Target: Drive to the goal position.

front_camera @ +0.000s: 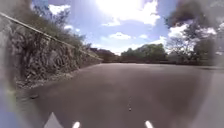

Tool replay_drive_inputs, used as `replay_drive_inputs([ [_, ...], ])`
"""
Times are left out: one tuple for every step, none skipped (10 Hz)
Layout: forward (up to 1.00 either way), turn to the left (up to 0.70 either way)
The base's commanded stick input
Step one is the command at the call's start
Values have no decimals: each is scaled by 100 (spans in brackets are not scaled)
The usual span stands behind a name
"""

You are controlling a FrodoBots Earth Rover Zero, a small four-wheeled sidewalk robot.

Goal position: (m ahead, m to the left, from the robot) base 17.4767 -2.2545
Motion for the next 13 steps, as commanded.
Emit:
replay_drive_inputs([
  [100,0],
  [100,0],
  [100,0],
  [100,0],
  [100,0],
  [100,0],
  [100,0],
  [100,0],
  [100,0],
  [100,0],
  [100,0],
  [100,0],
  [100,0],
])
